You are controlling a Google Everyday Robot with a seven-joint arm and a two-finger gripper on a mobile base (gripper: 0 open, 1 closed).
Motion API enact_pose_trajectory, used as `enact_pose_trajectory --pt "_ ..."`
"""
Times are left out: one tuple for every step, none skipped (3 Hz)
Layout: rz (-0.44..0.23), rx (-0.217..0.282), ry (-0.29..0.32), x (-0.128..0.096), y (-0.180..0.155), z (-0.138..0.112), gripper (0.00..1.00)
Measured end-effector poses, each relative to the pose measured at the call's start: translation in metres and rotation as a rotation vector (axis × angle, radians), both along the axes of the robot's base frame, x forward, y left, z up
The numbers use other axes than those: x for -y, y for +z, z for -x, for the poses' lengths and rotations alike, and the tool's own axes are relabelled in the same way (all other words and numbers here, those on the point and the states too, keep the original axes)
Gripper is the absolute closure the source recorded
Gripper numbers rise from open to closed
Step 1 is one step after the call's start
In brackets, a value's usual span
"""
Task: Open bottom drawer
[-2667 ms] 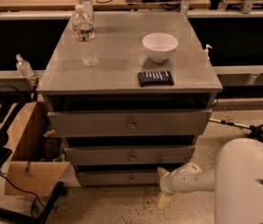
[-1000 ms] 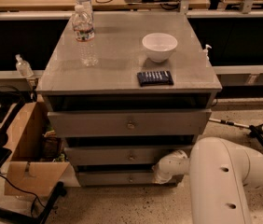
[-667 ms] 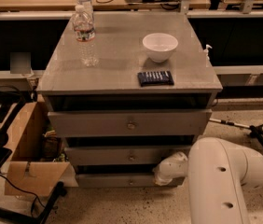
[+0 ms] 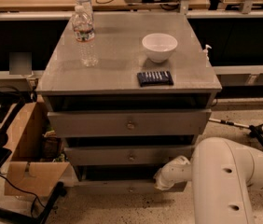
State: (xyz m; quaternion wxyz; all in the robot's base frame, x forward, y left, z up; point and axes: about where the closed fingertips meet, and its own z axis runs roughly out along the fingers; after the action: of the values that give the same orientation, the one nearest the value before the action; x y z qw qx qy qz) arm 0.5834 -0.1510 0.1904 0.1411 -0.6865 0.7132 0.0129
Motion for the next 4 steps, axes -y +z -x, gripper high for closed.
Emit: enact_pose_trajectory --pt "0.000 0.000 0.000 0.000 0.000 -0.001 1.00" --pt "0.008 -0.028 -0.006 -0.002 -0.008 0.008 1.00" --pt "0.008 -0.028 -0.006 -0.002 -0.004 0.008 1.00" --pt "0.026 -0.072 -0.026 0.003 -0.006 0.026 1.00"
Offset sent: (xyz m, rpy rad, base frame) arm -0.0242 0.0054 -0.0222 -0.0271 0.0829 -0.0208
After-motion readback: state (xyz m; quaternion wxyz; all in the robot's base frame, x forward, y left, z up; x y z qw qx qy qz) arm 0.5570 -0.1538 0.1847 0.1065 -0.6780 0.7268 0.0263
